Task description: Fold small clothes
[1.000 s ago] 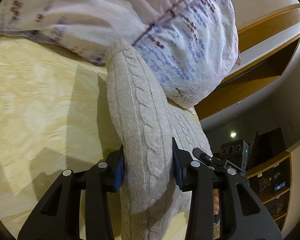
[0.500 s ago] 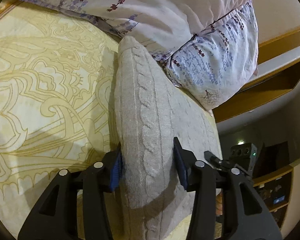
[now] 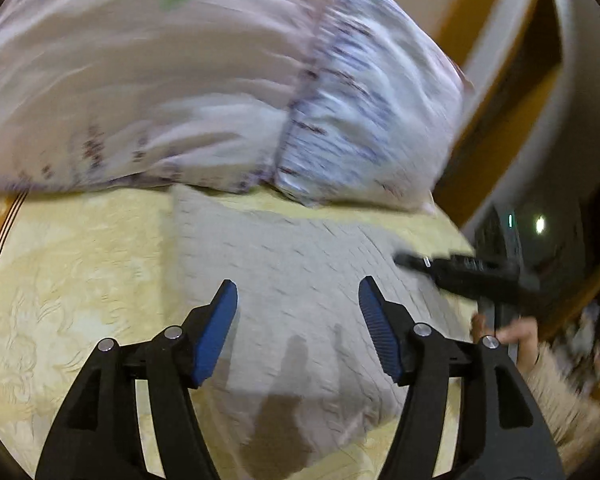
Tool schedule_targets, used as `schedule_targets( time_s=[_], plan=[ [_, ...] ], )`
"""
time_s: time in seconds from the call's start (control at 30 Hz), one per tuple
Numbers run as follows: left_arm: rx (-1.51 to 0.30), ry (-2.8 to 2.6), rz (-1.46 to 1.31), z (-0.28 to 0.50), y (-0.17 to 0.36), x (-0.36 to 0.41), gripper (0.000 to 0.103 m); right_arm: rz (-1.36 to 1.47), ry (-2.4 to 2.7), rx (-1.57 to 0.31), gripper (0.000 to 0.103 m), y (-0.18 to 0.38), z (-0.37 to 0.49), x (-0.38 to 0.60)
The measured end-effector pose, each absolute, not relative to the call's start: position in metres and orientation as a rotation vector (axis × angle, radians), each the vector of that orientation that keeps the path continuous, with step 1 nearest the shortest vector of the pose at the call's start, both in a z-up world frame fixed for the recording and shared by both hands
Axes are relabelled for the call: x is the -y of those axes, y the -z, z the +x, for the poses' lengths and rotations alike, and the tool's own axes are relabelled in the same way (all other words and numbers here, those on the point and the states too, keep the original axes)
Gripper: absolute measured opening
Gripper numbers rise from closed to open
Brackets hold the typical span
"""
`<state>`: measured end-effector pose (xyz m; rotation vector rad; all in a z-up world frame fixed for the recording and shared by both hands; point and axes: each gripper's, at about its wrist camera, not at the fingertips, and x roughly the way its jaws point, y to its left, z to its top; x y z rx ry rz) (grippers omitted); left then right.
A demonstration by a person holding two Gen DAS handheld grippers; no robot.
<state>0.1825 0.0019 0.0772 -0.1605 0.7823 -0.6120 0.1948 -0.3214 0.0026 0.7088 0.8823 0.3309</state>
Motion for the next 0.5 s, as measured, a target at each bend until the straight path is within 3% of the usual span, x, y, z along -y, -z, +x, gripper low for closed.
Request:
schedule_targets(
  time_s=[0.33, 0.4, 0.47, 0.5],
  plan=[
    [-0.861, 0.570, 0.019, 0.183, -0.046, 0.036, 0.064, 0.609, -0.164, -0.932, 0.009, 0.006, 0.206, 0.322],
    [-0.862, 0.553, 0.031, 0.185, -0.041, 0.039, 0.064, 0.577, -0.153, -0.940, 0.016, 0.003, 0.206, 0.321],
    [-0.855, 0.543, 0.043, 0.184, -0.040, 0.042, 0.066, 0.541, -0.136, -0.926, 0.035, -0.003, 0.201, 0.321],
    [-0.848, 0.539, 0.045, 0.183, -0.040, 0.042, 0.066, 0.527, -0.125, -0.915, 0.038, -0.006, 0.196, 0.321]
  ],
)
